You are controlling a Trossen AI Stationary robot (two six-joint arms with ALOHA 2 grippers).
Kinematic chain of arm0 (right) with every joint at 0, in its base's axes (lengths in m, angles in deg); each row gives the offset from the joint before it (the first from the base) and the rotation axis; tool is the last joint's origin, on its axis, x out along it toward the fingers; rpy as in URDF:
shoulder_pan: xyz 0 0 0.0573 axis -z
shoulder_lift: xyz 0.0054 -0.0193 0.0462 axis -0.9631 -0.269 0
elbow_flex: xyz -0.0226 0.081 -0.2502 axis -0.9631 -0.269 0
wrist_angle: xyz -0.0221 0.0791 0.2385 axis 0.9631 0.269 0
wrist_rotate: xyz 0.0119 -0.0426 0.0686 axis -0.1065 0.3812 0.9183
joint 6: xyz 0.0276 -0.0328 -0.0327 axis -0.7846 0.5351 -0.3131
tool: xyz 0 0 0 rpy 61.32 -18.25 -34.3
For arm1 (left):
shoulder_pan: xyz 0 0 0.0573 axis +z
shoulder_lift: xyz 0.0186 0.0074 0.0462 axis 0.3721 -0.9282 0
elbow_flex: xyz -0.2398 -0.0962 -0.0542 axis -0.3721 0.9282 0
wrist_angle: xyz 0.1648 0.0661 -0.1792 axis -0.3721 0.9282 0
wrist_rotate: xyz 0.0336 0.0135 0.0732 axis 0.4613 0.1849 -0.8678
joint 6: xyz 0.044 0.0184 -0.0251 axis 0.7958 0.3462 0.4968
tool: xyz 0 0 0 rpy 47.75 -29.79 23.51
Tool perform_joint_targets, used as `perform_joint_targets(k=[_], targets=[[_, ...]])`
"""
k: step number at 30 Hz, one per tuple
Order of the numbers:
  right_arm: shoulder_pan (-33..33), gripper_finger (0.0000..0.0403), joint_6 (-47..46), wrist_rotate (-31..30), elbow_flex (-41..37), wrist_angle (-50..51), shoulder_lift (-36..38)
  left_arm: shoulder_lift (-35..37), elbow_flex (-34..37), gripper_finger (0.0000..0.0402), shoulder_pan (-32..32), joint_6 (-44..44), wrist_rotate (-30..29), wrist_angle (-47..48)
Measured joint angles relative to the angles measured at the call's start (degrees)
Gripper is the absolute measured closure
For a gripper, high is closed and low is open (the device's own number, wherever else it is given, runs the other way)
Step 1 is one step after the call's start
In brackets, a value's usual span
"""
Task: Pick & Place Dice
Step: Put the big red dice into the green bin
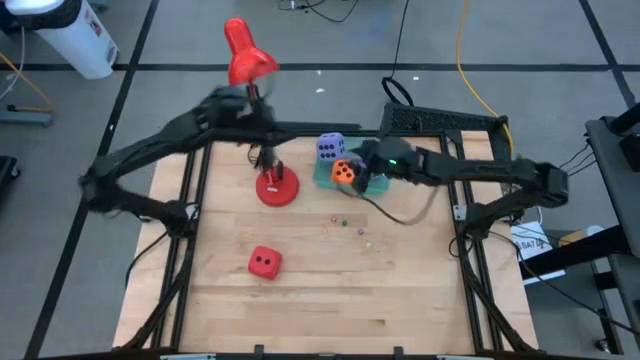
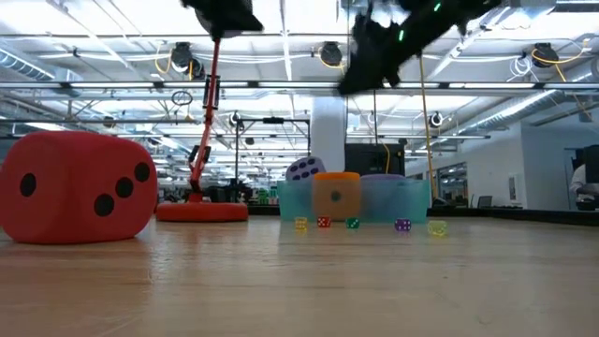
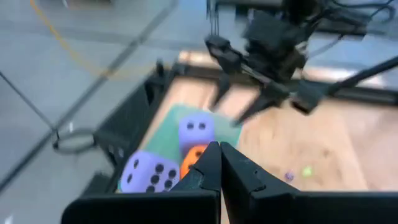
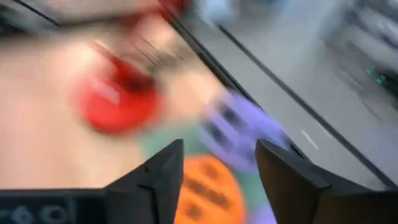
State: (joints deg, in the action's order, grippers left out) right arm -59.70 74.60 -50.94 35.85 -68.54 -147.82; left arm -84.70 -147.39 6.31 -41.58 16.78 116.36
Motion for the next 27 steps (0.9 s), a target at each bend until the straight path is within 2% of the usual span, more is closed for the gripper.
perform_joint_targets(k=[2,4,8,13,19,27], targets=[[-2.43,0.0244,0.81,5.22,-3.33,-7.37,4.13,6.64,5.51,0.04,0.42,-1.11,0.03,-2.79],[-4.37,0.0263,0.2,7.8,-7.24,-14.9,8.19,12.9,10.43,0.0401,1.52,-2.67,1.7,-4.73],[-7.02,0.0299,-2.79,7.29,-15.45,-22.47,18.04,25.01,17.07,0.0401,2.28,-3.68,6.7,-5.39],[-10.35,0.0344,-7.49,7.23,-26.91,-27.1,29.8,37.23,23.58,0.0401,-0.28,-2.94,9.44,-4.95],[-11.99,0.0388,-11.92,1.07,-38.16,-32.24,39.57,50.11,31.15,0.0401,-1.87,-2.91,10.04,-5.75],[-13.87,0.0398,-14.11,1.5,-45.7,-32.24,46.72,60.22,41.75,0.04,-1.83,-5.03,7.98,-6.97]])
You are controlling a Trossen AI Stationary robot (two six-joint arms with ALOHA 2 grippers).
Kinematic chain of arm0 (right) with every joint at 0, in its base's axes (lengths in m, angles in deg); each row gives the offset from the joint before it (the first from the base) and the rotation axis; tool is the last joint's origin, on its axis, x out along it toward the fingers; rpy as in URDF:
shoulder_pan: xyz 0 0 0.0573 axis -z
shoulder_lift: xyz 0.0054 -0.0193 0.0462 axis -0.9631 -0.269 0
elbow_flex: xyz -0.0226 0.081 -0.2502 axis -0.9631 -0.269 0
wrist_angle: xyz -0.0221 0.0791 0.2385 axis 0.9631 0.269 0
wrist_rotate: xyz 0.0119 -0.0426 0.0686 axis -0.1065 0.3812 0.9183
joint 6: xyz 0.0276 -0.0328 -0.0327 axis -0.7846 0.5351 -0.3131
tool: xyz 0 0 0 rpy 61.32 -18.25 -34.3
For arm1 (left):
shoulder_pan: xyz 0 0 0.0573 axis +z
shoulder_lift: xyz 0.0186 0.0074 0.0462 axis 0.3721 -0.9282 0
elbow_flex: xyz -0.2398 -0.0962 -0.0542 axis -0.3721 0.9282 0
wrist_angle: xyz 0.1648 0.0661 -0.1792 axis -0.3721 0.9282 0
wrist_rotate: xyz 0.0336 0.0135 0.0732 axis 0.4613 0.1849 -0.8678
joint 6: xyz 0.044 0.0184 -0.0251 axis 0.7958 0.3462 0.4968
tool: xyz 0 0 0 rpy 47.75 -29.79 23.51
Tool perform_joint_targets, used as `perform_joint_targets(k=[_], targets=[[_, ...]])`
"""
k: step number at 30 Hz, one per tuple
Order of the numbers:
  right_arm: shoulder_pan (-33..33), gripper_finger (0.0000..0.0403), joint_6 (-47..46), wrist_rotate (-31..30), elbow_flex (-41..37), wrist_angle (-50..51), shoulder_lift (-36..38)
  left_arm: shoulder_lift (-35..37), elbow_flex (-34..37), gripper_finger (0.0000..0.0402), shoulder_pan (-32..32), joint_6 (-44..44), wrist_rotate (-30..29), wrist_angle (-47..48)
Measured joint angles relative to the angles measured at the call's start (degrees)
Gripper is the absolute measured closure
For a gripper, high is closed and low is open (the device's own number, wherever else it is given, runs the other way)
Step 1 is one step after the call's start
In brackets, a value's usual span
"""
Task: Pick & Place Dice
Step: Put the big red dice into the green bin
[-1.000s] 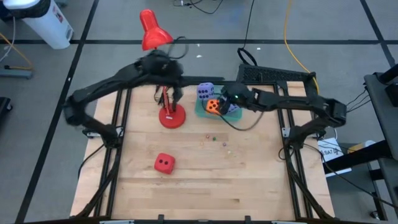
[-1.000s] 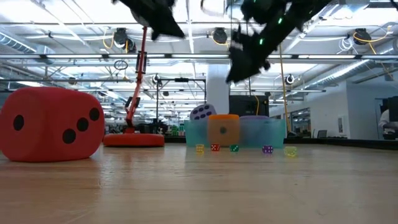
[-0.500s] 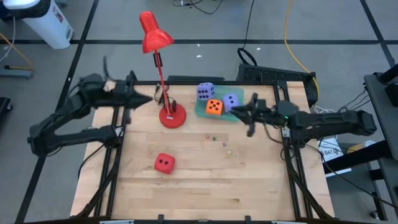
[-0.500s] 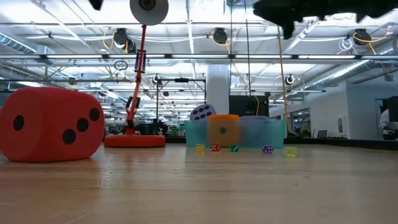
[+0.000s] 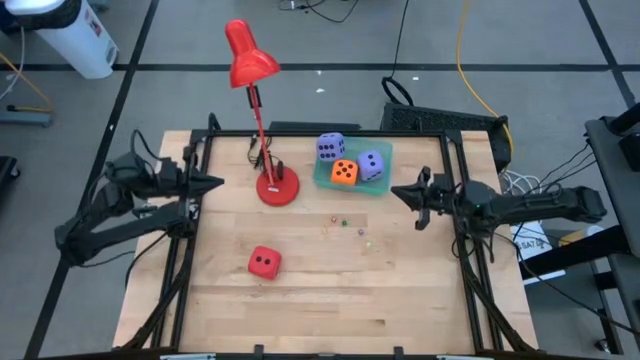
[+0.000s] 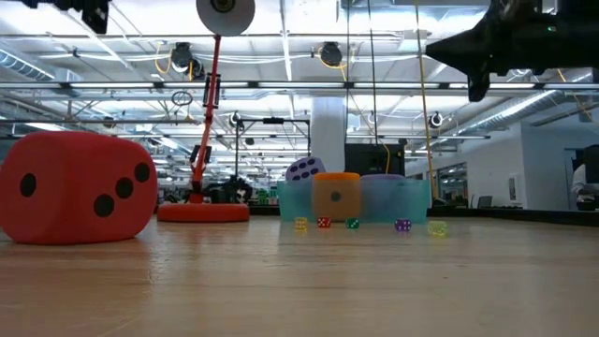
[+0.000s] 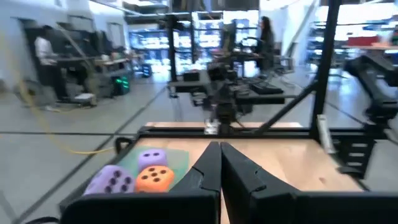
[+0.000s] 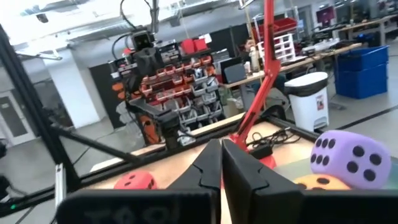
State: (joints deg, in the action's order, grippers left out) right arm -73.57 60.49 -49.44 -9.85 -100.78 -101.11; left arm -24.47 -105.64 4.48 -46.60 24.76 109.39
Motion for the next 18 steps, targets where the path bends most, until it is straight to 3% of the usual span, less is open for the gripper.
perform_joint_targets(k=[9,14,18], targets=[[-1.32,0.0402,5.42,-0.49,-3.91,-0.05,3.07,12.15,5.67,0.04,0.0,-0.13,-6.54,3.49],[-1.32,0.0402,7.09,-0.48,-6.25,-2.34,2.96,12.34,6.71,0.0398,0.0,-4.5,-7.51,2.61],[-1.32,0.0402,7.26,-0.44,-9.42,-7.16,2.63,11.59,10.24,0.0398,0.0,-9.92,-6.39,-4.58]])
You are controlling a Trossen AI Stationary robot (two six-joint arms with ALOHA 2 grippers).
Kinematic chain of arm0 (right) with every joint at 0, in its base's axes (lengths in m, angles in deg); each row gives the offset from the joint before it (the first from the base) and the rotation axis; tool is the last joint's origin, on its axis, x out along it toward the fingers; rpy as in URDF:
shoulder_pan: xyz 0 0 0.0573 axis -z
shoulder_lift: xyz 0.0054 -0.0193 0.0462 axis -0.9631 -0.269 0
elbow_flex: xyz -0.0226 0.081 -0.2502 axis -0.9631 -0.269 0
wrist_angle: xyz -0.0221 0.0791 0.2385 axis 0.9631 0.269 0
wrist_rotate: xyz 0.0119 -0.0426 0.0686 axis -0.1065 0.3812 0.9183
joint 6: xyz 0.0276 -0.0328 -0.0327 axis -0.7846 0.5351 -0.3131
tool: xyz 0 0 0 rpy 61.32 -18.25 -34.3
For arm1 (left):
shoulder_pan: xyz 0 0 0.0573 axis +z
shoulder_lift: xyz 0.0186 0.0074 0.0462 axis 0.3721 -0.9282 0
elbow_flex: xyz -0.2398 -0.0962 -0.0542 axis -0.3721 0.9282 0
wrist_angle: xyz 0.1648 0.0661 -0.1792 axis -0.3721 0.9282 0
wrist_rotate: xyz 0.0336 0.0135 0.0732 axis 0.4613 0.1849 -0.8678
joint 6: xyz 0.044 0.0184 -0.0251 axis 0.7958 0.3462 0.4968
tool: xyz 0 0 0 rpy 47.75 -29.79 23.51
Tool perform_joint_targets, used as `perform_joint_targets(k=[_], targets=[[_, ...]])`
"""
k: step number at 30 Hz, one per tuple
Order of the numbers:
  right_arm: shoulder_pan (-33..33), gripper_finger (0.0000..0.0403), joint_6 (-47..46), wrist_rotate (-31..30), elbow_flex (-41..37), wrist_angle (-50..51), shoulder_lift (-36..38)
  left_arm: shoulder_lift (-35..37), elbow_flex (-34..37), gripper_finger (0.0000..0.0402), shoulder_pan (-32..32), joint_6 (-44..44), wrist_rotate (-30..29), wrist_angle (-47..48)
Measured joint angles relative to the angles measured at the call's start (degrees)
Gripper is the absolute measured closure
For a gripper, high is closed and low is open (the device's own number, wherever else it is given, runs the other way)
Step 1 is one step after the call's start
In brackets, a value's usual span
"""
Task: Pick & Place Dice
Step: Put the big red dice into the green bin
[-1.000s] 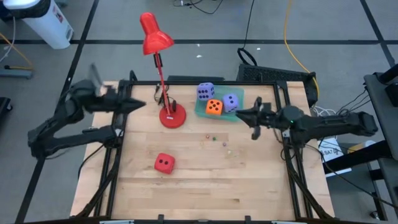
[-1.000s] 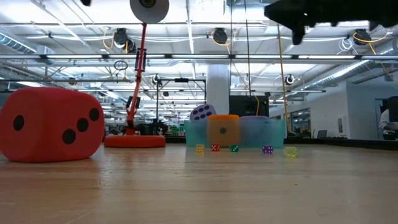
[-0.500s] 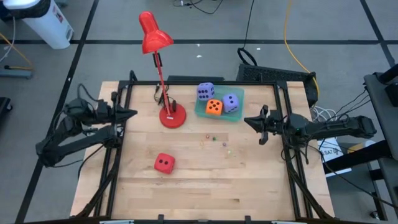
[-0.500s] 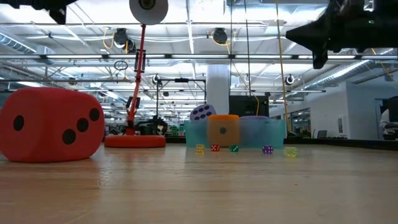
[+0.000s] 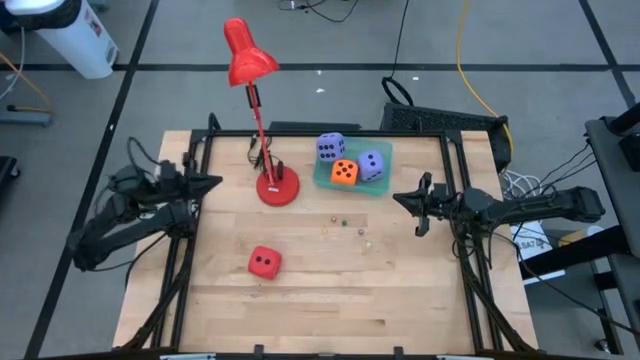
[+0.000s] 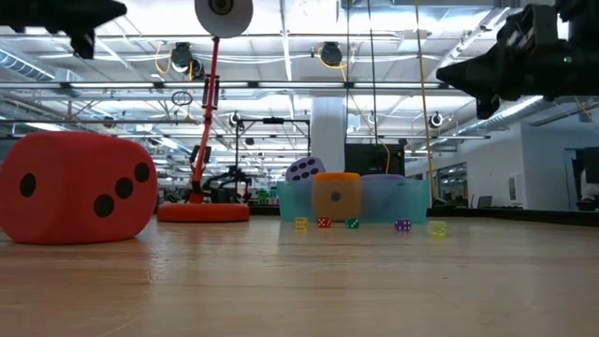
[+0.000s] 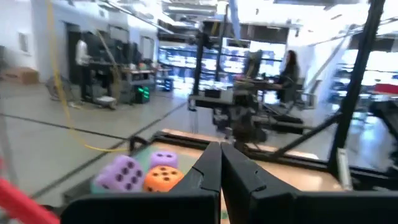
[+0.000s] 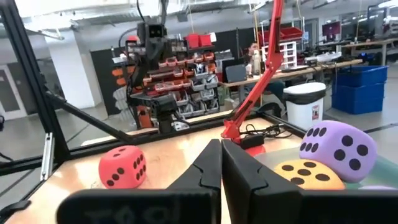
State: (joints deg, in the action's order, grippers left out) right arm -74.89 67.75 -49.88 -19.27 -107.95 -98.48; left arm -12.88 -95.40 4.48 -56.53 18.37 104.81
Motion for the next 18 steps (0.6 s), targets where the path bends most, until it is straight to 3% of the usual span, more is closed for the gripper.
perform_joint_targets(k=[4,9,18], targets=[[0.0,0.0401,-0.78,0.03,-2.98,-6.49,-0.19,-0.26,7.23,0.0399,0.0,-2.94,1.08,-7.73],[-0.02,0.0401,-0.98,0.14,-3.52,-6.65,-1.35,-2.85,16.72,0.0399,0.0,-1.36,4.31,-11.25],[-0.02,0.0401,-1.44,-0.17,-3.66,-6.53,-6.09,-3.02,21.28,0.0399,-0.42,5.89,6.61,-12.11]])
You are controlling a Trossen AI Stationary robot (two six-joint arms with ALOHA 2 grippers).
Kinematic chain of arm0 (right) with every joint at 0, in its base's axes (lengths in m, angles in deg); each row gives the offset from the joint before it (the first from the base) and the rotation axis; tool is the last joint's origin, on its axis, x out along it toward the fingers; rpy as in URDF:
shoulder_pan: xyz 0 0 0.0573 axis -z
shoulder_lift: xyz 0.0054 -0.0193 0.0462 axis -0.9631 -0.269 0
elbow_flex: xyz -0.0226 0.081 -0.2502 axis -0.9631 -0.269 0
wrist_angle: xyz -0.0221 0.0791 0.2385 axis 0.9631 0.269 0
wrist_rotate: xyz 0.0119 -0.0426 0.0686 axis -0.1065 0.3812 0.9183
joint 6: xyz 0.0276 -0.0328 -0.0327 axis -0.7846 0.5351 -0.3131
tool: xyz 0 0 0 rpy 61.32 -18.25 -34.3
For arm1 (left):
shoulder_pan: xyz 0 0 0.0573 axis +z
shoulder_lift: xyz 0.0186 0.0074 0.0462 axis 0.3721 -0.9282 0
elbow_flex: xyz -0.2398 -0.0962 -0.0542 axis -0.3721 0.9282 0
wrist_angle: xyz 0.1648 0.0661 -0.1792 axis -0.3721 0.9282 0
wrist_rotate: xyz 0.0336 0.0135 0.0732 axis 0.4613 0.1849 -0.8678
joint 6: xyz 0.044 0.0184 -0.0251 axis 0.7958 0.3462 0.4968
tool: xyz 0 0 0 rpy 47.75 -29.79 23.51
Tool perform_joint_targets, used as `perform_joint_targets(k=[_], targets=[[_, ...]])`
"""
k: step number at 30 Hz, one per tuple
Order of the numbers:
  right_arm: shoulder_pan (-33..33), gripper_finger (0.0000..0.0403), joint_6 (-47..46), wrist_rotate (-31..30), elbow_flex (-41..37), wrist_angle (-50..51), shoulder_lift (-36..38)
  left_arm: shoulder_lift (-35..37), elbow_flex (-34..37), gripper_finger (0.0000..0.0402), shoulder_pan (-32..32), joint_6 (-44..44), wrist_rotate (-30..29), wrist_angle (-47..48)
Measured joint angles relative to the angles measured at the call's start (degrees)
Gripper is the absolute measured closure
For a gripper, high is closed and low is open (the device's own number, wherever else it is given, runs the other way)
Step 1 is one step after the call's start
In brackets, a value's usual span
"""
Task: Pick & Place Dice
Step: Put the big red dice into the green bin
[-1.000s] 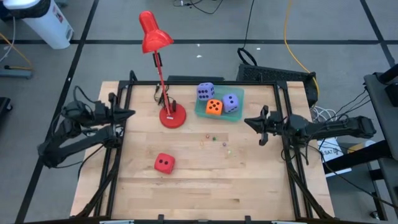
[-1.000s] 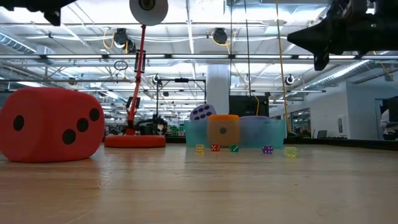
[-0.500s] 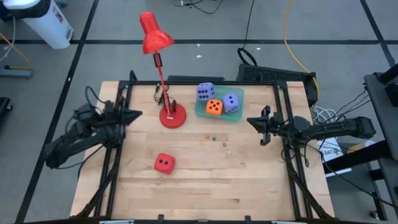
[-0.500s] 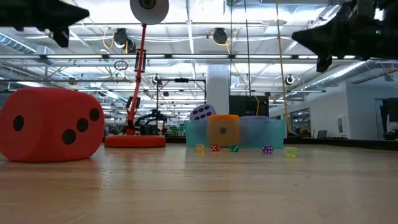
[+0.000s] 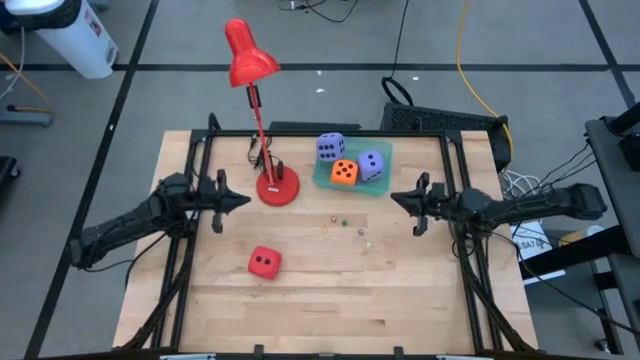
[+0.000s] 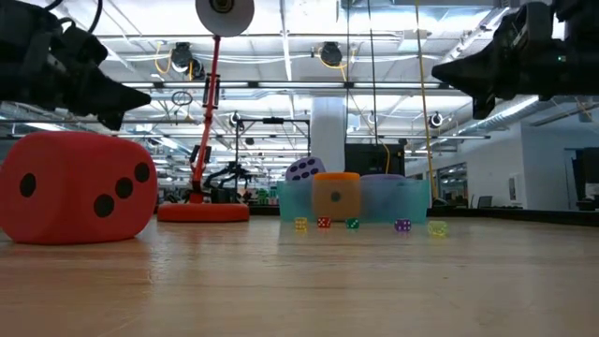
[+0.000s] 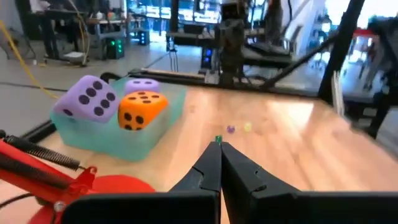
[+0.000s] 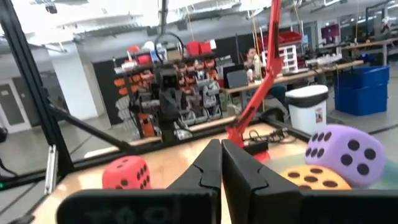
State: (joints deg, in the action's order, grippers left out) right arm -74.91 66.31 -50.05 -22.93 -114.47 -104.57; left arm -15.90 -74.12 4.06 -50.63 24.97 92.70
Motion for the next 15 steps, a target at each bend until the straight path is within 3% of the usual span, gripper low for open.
perform_joint_targets(k=[2,9,15], targets=[[0.0,0.0401,-0.01,-0.27,0.0,-0.01,-1.23,0.01,0.0,0.0398,-0.28,2.92,-1.49,0.13],[0.04,0.0402,4.3,-10.33,1.65,-1.39,-5.08,-0.89,0.0,0.0397,-0.35,3.01,-3.56,0.23],[0.02,0.0403,6.43,-10.14,6.85,0.58,-9.67,-2.21,0.0,0.0396,-0.32,0.88,-3.03,0.22]])
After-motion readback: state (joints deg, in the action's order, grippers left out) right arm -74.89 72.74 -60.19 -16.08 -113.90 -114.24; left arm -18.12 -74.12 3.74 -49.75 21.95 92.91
